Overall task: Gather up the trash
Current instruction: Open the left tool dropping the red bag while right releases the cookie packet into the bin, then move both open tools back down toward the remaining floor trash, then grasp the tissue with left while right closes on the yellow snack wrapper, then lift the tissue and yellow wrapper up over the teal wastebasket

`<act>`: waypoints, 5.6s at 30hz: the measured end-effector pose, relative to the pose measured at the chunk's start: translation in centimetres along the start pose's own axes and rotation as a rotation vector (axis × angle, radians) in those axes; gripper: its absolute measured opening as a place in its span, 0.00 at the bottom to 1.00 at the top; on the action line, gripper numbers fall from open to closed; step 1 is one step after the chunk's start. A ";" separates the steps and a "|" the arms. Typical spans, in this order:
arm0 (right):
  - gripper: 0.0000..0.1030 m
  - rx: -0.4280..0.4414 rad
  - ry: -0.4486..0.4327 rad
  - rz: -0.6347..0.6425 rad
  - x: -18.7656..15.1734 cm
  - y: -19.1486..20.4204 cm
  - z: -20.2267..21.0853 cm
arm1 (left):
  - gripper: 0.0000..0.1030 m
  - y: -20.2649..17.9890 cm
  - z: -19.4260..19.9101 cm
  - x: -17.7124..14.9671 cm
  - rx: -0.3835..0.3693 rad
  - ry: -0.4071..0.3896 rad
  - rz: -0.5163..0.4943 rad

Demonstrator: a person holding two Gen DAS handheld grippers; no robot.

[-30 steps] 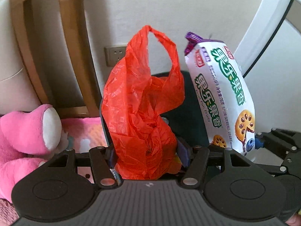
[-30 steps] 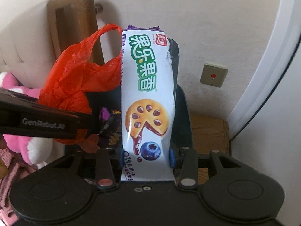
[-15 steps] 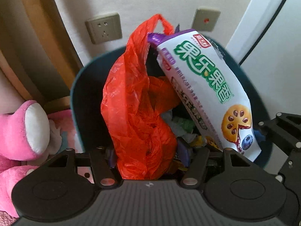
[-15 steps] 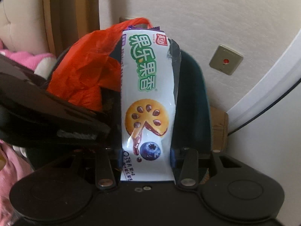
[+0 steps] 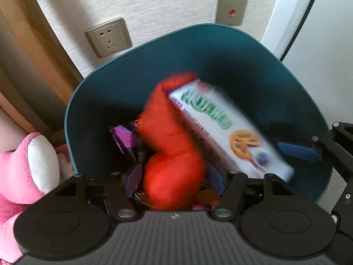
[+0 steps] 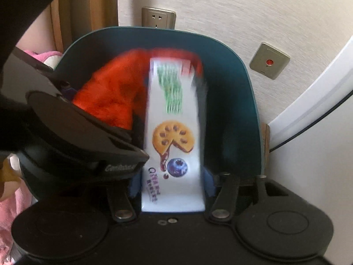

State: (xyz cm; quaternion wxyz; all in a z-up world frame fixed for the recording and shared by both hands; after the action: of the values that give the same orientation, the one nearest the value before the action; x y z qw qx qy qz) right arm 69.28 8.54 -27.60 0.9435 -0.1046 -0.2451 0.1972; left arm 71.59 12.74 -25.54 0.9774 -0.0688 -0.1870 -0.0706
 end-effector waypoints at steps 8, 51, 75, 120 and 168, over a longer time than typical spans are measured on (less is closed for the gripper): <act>0.59 0.020 -0.046 -0.045 0.2 -1.4 1.5 | 0.70 -0.7 2.5 -0.2 -0.006 -0.055 0.016; 0.98 0.279 -0.270 -0.179 -17.8 -7.5 15.1 | 0.79 -10.6 14.5 -18.5 0.001 -0.321 0.137; 1.00 0.190 0.024 -0.333 -33.9 -2.9 -14.5 | 0.98 -7.3 -21.6 -33.4 -0.095 0.006 0.271; 0.50 0.077 0.527 -0.288 -47.2 15.7 -53.9 | 0.49 -8.7 -58.5 -46.6 -0.099 0.285 0.020; 0.15 0.095 -0.001 -0.425 -32.3 -5.1 -3.7 | 0.31 -10.1 -7.2 -30.0 -0.003 -0.030 0.102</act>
State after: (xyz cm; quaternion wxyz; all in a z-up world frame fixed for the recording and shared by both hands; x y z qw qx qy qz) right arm 46.93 -10.13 -42.90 0.9676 -0.0057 -0.2525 0.0053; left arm 44.93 5.02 -42.29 0.9767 -0.0805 -0.1978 -0.0202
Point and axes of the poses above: each gripper's, at about its wrist camera, not at the fingertips, and z roughly against the way its jaws point, y to its left, x to its top, the point moved 7 cm from there along -z, roughly the way its jaws point, and after that the axes turned 11 degrees about -x, right-handed, at the moved point
